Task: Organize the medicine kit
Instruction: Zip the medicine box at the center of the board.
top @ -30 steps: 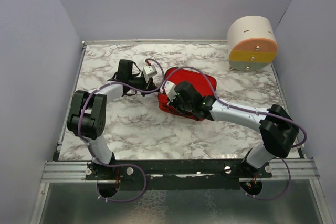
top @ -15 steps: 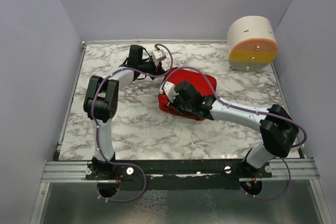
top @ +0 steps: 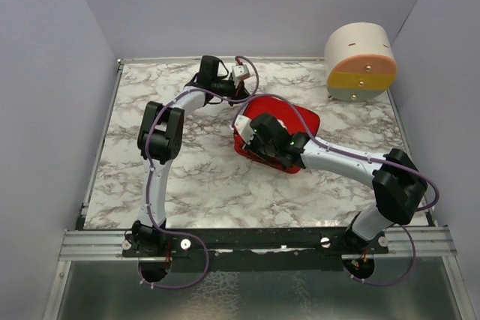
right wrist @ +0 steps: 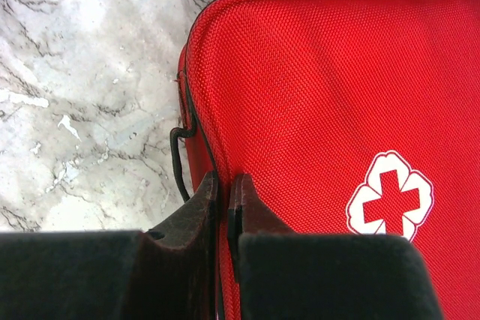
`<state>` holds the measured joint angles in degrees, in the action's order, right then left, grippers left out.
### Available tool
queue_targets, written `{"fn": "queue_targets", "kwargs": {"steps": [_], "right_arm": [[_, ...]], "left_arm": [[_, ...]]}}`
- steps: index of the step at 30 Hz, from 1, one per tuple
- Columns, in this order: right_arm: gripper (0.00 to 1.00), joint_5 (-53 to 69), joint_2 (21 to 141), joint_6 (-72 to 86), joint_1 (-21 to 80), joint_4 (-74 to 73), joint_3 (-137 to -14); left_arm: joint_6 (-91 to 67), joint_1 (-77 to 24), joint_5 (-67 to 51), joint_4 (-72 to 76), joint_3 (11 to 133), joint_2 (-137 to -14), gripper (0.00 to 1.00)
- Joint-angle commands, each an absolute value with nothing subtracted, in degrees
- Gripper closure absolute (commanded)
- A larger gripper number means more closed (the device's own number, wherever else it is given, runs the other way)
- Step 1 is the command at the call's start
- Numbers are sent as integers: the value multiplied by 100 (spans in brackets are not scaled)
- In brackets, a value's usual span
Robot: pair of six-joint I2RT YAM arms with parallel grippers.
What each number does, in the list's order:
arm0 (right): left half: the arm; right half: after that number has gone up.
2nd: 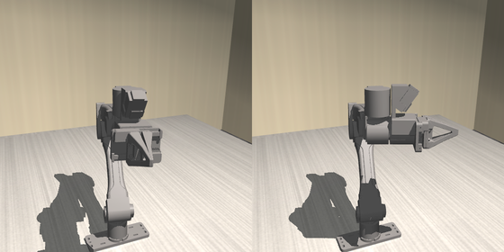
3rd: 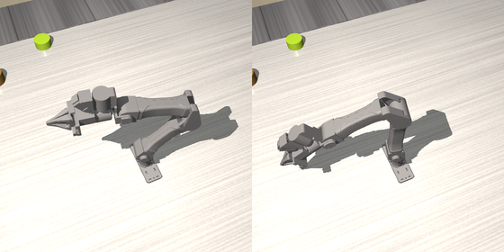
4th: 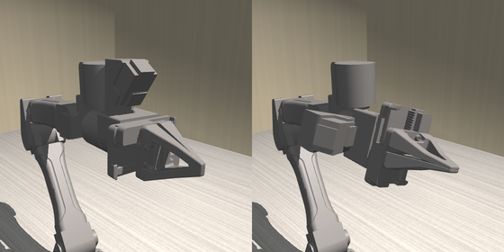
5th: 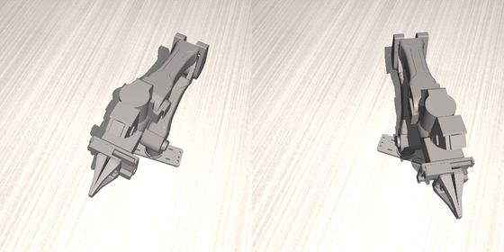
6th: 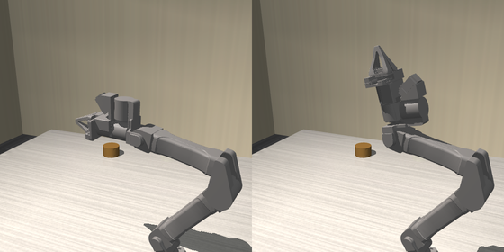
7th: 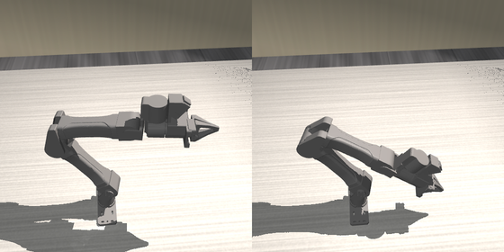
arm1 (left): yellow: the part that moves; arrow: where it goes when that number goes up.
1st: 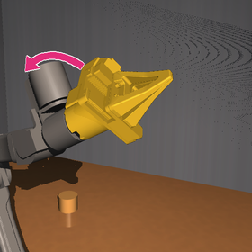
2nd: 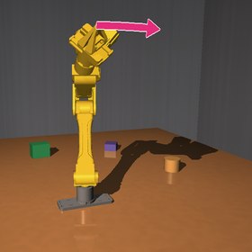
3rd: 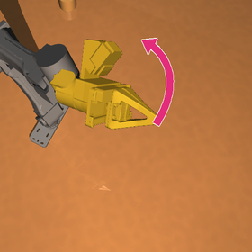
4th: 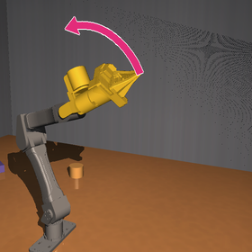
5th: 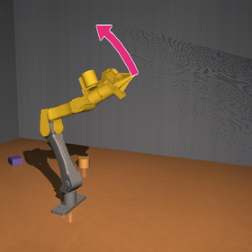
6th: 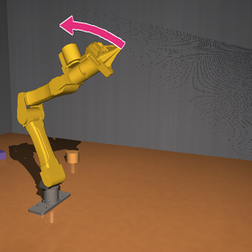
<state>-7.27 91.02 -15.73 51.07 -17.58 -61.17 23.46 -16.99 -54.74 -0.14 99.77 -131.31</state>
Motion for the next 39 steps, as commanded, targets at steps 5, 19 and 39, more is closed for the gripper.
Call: {"fn": "queue_targets", "kwargs": {"steps": [5, 19, 39], "right_arm": [[93, -505, 8912, -664, 5345, -2690, -6451], [43, -465, 8963, 240, 5349, -2849, -7737], [37, -987, 9930, 1374, 5995, -2692, -7222]], "left_arm": [[2175, -1374, -5589, 1279, 8879, -12383, 100], [3402, -1169, -6545, -554, 6038, -9696, 100], [2719, -1160, -6982, -649, 5960, -9333, 100]]}}
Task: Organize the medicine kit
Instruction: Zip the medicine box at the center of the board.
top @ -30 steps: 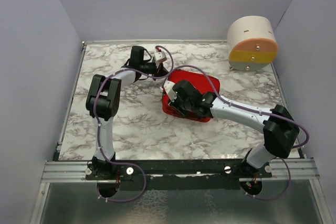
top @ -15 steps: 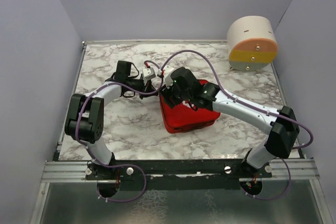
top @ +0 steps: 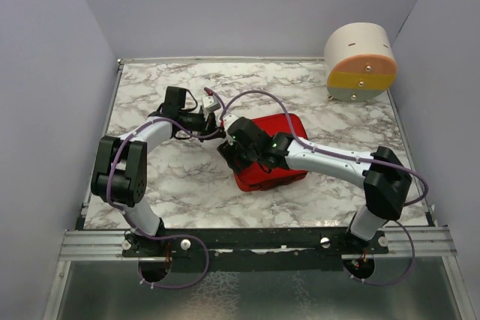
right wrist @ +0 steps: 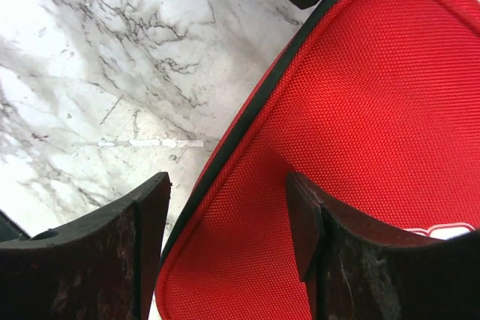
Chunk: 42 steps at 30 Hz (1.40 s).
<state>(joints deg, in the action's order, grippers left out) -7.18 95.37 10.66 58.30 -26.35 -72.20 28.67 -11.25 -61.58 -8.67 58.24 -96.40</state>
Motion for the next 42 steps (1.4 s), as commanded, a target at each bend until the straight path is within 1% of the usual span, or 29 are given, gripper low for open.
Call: {"fn": "queue_targets", "kwargs": {"steps": [1, 2, 3, 4, 5, 6, 7, 10, 18, 19, 21, 24, 25, 26, 27, 28, 29, 30, 31, 32, 37, 42], "right_arm": [[37, -1067, 10042, 1411, 6006, -2774, -7262], [37, -1169, 10169, 1465, 6018, -2920, -7324], [40, -1306, 10283, 1505, 6032, -3088, -7427], [51, -1441, 10395, 1555, 6037, -3270, -7512], [78, -1603, 10492, 1616, 6041, -3492, -7643], [96, -1744, 10559, 1657, 6043, -3668, -7703], [99, -1857, 10592, 1683, 6045, -3805, -7728], [99, -2059, 10586, 1700, 6064, -4038, -7675], [99, -2148, 10557, 1619, 6125, -4135, -7557], [94, -2181, 10623, 1657, 6119, -4176, -7587], [66, -2326, 10784, 1785, 6136, -4293, -7670], [41, -2632, 11144, 1946, 6159, -4486, -7817], [36, -2704, 11277, 2019, 6167, -4585, -7874], [36, -2733, 11390, 2055, 6169, -4673, -7951], [37, -2766, 11512, 2088, 6174, -4750, -8033], [43, -2783, 11609, 2123, 6180, -4836, -8100], [56, -2786, 11662, 2137, 6182, -4879, -8144], [84, -2799, 11686, 2154, 6187, -4912, -8174], [98, -2882, 11667, 2191, 6200, -4957, -8174], [99, -2976, 11622, 2193, 6209, -4949, -8143], [99, -2729, 11242, 2002, 6230, -4674, -7841], [99, -2566, 11094, 1656, 6477, -4400, -7750]], "left_arm": [[2702, -1160, -7011, -646, 5952, -9334, 100], [2680, -1160, -7035, -649, 5957, -9338, 100], [2662, -1160, -7050, -644, 5954, -9337, 100], [2643, -1160, -7056, -646, 5952, -9334, 100], [2623, -1155, -7057, -648, 5950, -9343, 100], [2595, -1144, -7065, -640, 5955, -9350, 100], [2571, -1119, -7073, -630, 5965, -9366, 100], [2529, -1079, -7094, -616, 5984, -9416, 100], [2480, -955, -7116, -603, 6177, -9634, 100], [2480, -950, -7123, -604, 6178, -9641, 100], [2481, -941, -7147, -609, 6172, -9642, 100], [2487, -932, -7178, -645, 6146, -9632, 100], [2492, -924, -7188, -661, 6135, -9626, 100], [2488, -923, -7189, -662, 6121, -9624, 100], [2490, -923, -7187, -662, 6110, -9615, 100], [2492, -921, -7183, -667, 6101, -9615, 100], [2488, -915, -7173, -669, 6100, -9613, 100], [2495, -906, -7161, -670, 6092, -9614, 100], [2496, -887, -7151, -668, 6083, -9622, 100], [2496, -861, -7145, -668, 6082, -9636, 100], [2551, -767, -7005, -596, 6286, -9959, 100], [2527, -730, -6820, -446, 6883, -10510, 100]]}}
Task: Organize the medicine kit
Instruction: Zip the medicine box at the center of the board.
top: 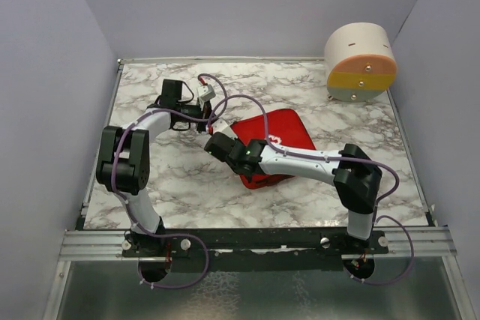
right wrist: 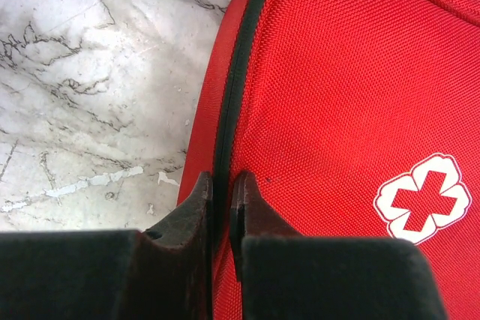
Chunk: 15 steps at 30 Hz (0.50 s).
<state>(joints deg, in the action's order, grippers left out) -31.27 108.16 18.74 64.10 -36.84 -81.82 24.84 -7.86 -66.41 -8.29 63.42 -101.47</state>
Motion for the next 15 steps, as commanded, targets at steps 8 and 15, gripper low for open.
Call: {"fn": "queue_targets", "kwargs": {"steps": [8, 15], "right_arm": [[99, -2468, 11220, 1384, 6736, -4201, -7868], [99, -2230, 11448, 1001, 6779, -3765, -8074]], "left_arm": [[2562, -759, -6744, -447, 7652, -11244, 100], [2289, -946, -6556, -67, 7969, -11626, 100]]}}
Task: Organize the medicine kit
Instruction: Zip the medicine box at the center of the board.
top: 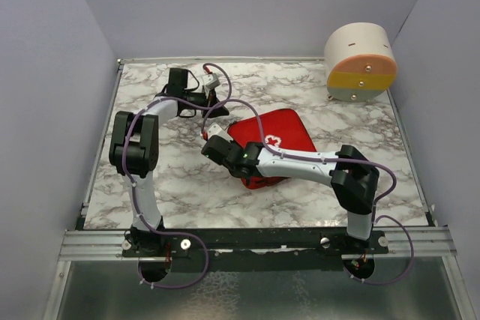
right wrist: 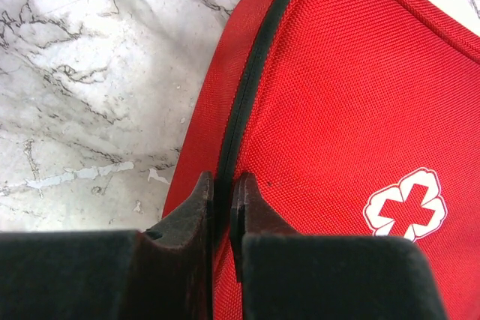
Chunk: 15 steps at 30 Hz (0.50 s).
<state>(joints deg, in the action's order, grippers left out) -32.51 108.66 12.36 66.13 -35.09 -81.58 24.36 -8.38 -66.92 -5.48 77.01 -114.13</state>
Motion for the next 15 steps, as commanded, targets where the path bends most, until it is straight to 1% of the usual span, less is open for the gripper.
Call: {"fn": "queue_targets", "kwargs": {"steps": [1, 5, 6, 7, 8, 11, 12, 15], "right_arm": [[99, -2231, 11526, 954, 6781, -3729, -8140], [99, -2552, 11737, 1079, 6760, -3665, -8462], [93, -2691, 11721, 1186, 6725, -3699, -8555], [82, -2784, 11663, 1300, 6671, -3699, -8638], [75, -2801, 11508, 1398, 6597, -3628, -8669], [61, -2804, 10971, 1570, 6336, -3310, -8727], [57, -2981, 10841, 1603, 6258, -3276, -8799], [48, -3238, 10571, 1577, 6038, -3319, -9088]], "left_arm": [[2165, -949, -6535, 59, 8022, -11680, 100], [1867, -900, -6411, 395, 8219, -11826, 100], [1709, -844, -6396, 505, 8271, -11836, 100], [1491, -776, -6384, 685, 8309, -11831, 100], [1263, -695, -6365, 870, 8340, -11819, 100], [466, -401, -6198, 1506, 8380, -11711, 100], [288, -296, -6118, 1591, 8423, -11673, 99], [-35, -14, -5959, 1610, 8589, -11569, 87]]}}
